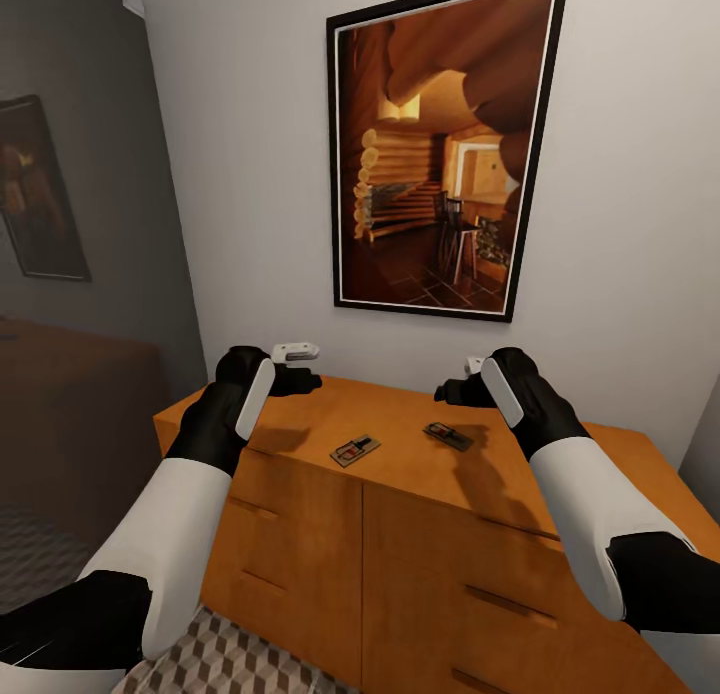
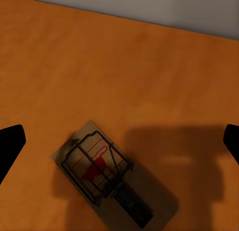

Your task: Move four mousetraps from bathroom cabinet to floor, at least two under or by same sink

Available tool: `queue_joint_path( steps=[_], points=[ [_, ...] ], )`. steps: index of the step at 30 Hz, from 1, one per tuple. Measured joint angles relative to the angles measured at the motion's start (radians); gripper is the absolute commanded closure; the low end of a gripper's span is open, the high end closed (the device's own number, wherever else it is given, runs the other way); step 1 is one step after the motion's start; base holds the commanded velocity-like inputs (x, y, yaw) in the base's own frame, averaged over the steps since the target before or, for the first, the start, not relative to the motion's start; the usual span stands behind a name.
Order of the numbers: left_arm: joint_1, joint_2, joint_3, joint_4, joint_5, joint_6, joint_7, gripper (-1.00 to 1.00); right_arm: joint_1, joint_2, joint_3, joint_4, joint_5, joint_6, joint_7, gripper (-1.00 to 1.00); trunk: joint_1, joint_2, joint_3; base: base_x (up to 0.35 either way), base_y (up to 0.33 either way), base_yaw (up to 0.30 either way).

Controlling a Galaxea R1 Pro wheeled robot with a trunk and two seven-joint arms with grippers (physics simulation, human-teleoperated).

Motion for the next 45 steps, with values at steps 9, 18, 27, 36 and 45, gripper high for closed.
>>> queue_joint_path(
  steps=[9,18,27,36,45],
  points=[
    [0.0,0.001,0.0,0.001,0.0,0.0,0.0,-1.0,0.0,-0.001,0.0,0.001,-0.001,0.0,0.001,-1.0,0.0,0.0,0.0,0.0,0.0,0.004],
    [0.0,0.001,0.0,0.006,0.0,0.0,0.0,-1.0,0.0,-0.004,-0.001,0.046,-0.004,0.0,0.0,-1.0,0.0,0.0,0.0,0.0,0.0,0.0],
    [0.0,0.0,0.0,0.025,-0.001,0.0,0.0,-1.0,0.0,-0.006,0.003,0.159,-0.001,0.0,0.004,-1.0,0.0,0.0,0.0,0.0,0.0,0.0],
    [0.0,0.001,0.0,0.029,-0.001,0.0,0.0,-1.0,0.0,-0.002,0.001,0.177,-0.001,0.0,0.006,-1.0,0.0,0.0,0.0,0.0,0.0,0.0],
    [0.0,0.001,0.0,0.03,-0.001,0.0,0.0,-1.0,0.0,0.005,0.015,0.18,-0.001,0.0,0.006,-1.0,0.0,0.0,0.0,0.0,0.0,0.0]
  ],
)
